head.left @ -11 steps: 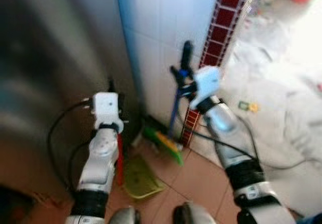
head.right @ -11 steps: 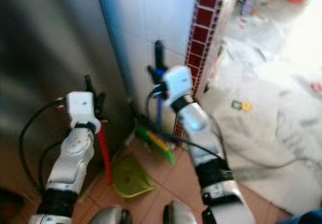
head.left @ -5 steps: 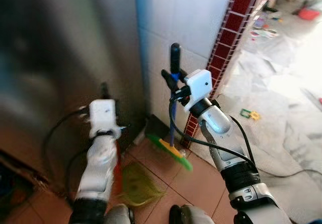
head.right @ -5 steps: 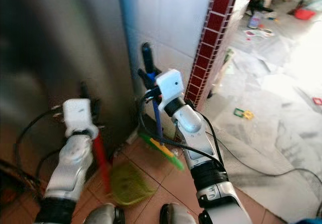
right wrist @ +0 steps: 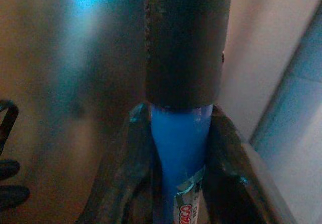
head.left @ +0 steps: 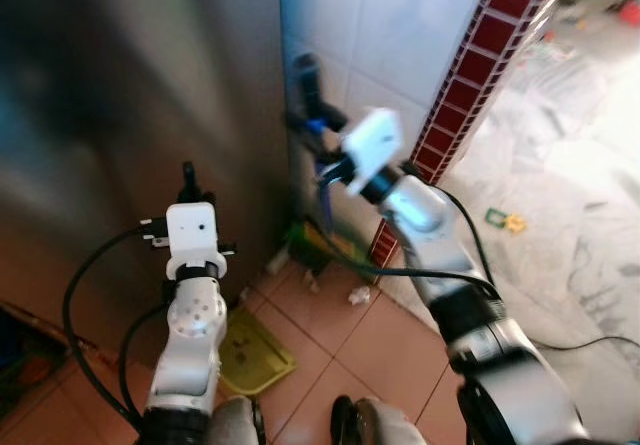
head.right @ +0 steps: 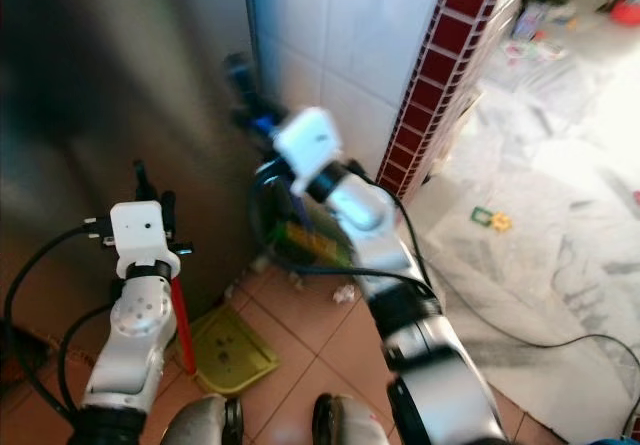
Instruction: Sweep floor
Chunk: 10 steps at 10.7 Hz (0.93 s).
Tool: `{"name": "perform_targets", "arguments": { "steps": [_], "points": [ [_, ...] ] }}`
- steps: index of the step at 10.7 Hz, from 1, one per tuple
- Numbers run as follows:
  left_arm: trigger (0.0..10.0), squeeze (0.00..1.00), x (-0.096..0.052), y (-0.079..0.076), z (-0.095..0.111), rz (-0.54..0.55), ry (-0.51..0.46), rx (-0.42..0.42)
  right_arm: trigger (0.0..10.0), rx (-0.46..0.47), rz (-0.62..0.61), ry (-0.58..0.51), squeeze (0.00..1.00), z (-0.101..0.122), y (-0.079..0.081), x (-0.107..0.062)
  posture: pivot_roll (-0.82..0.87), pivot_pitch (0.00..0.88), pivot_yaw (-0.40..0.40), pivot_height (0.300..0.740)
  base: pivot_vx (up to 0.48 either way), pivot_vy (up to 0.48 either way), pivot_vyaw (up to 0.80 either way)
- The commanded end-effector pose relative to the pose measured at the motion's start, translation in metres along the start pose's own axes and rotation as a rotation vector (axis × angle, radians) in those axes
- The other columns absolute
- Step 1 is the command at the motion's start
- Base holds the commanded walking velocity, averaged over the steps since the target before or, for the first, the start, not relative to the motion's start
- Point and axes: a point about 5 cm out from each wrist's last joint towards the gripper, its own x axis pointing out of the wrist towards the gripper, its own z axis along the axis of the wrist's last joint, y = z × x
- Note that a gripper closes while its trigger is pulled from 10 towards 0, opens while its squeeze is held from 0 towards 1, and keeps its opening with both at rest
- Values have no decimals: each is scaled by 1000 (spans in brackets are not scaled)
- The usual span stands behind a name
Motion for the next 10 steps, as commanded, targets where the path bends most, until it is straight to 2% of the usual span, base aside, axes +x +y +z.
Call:
{"name": "perform_targets", "arguments": {
  "steps": [1,2,3,4,6,8,10],
  "points": [
    [10000,0,-4,-4,4,-11,-19,-5,10000,-60,30,-17,0,0,4,3,16,218,-48,740,0,0,0],
    [10000,0,-4,-4,5,-16,-19,-7,10000,-70,46,10,0,-9,12,-1,34,225,-48,740,0,0,0],
    [10000,0,-3,-1,6,-14,-24,-2,10000,-42,74,82,0,-26,24,-12,43,226,-45,740,0,0,0],
    [10000,0,-3,1,6,-12,-23,2,10000,20,75,132,0,-38,30,-20,45,222,-43,740,0,0,0],
    [10000,0,-1,0,7,-20,-25,4,10000,223,2,220,0,-59,34,-35,43,209,-41,740,0,0,0],
    [10000,0,3,-3,9,-33,-30,-3,10000,364,-69,220,0,-60,27,-41,29,192,-36,740,0,0,0],
    [10000,0,7,-6,8,-50,-28,-10,10000,495,-17,180,0,-43,15,-41,11,174,-30,740,0,0,0]
  ]
}}
